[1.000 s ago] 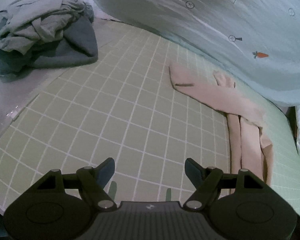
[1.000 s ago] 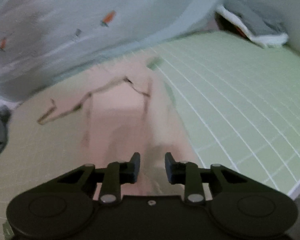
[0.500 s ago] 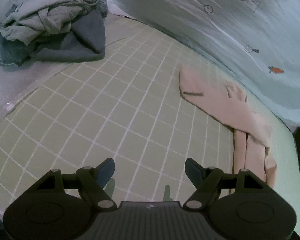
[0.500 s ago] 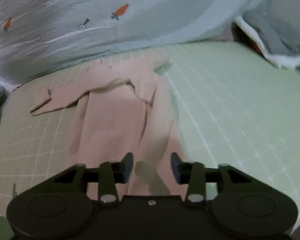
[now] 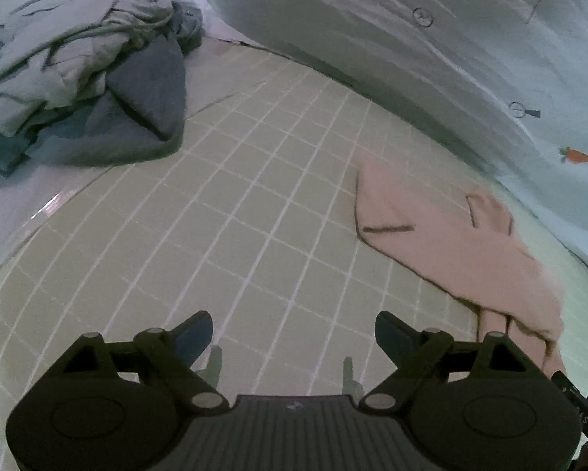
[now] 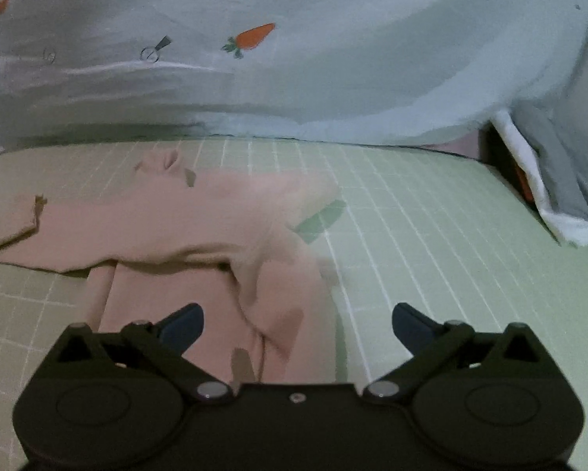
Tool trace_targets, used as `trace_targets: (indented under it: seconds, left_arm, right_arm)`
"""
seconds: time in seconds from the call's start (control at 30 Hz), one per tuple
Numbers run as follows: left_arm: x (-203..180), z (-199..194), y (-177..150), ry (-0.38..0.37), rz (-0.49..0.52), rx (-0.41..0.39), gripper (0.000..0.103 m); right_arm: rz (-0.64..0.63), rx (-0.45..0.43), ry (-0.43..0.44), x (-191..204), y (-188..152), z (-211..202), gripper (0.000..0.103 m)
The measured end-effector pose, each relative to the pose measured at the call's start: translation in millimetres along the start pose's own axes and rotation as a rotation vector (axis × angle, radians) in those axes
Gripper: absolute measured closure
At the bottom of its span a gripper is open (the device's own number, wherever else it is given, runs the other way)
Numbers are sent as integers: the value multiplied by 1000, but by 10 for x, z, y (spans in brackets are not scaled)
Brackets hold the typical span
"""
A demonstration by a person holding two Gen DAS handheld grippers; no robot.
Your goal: Fold clothes
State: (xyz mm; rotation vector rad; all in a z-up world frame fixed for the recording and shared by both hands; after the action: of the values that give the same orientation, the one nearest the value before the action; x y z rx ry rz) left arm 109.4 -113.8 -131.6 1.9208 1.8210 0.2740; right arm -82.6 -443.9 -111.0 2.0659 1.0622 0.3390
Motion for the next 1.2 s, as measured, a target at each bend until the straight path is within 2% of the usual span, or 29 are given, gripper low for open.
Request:
trace_targets:
  seconds: [0.03, 0.07, 0.1, 0.13, 0.17, 0.23, 0.33, 0.4, 0.43, 0.47, 0.6, 0.7, 0.77, 1.0, 1.03, 1.07, 1.1, 1.13, 1.17, 1.2]
  left_arm:
    - [-20, 47, 29, 1, 14, 11, 13]
    - [-36, 87, 44, 0, 31, 20, 13]
    - [-52, 127, 54, -1, 47, 29, 13]
    - [-71, 169, 50, -2, 62, 40, 13]
    - [-90, 209, 43, -4, 76, 52, 13]
    - [-120, 280, 15, -10, 96, 77, 13]
    - [-130, 356, -9, -18, 116, 101, 13]
    - [-124, 400, -12, -22, 119, 113, 13]
    - [-114, 412, -4, -23, 114, 115, 13]
    - [-103, 423, 4, -25, 109, 117, 13]
    - [-44, 449, 40, -25, 87, 112, 13]
    - [16, 475, 54, -21, 65, 116, 13]
    - [53, 486, 57, -18, 50, 119, 13]
    - [94, 362, 90, -26, 33, 85, 13]
    - [98, 336, 95, -27, 32, 78, 13]
    - [102, 305, 88, -28, 32, 71, 13]
    - [100, 280, 71, -28, 32, 68, 13]
    - [98, 256, 54, -29, 32, 65, 13]
    - [95, 231, 36, -29, 31, 62, 13]
    - [93, 206, 19, -29, 31, 59, 13]
  right_arm:
    - [-25, 1, -11, 36, 33, 42, 4]
    - [-59, 3, -12, 86, 48, 80, 15]
    - [-93, 4, -13, 136, 63, 118, 21]
    - [-126, 7, -13, 185, 75, 156, 36]
    - [-151, 18, -4, 227, 71, 196, 55]
    - [-185, 46, 19, 300, 56, 289, 77]
    - [-177, 73, 27, 346, 61, 400, 80]
    - [-168, 95, 30, 348, 67, 468, 89]
    - [-147, 95, 39, 331, 89, 470, 97]
    - [-126, 93, 47, 313, 111, 466, 99]
    - [-43, 23, 89, 245, 303, 221, 100]
    - [60, -22, 153, 176, 484, 71, 100]
    - [145, -25, 195, 122, 525, 78, 100]
    - [231, 8, 242, -4, 367, 52, 93]
    - [243, 12, 249, -22, 345, 49, 87]
    - [255, 17, 256, -40, 322, 45, 75]
    - [267, 22, 263, -58, 300, 41, 68]
    - [280, 26, 269, -76, 278, 37, 53]
    - [292, 31, 276, -94, 255, 33, 48]
    - [304, 35, 283, -112, 233, 29, 48]
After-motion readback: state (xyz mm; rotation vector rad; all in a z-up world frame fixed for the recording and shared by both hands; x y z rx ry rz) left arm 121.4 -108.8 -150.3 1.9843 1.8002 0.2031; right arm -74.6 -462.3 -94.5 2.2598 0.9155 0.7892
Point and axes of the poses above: each gripper's, at about its wrist camera, not at the fingertips, and z roughly the way its jaws point, x to its left, y to its top, the point moved 5 cm from there along z, roughly the way its jaws point, and after that the axes turned 5 degrees about y, right-handed, at the moved point
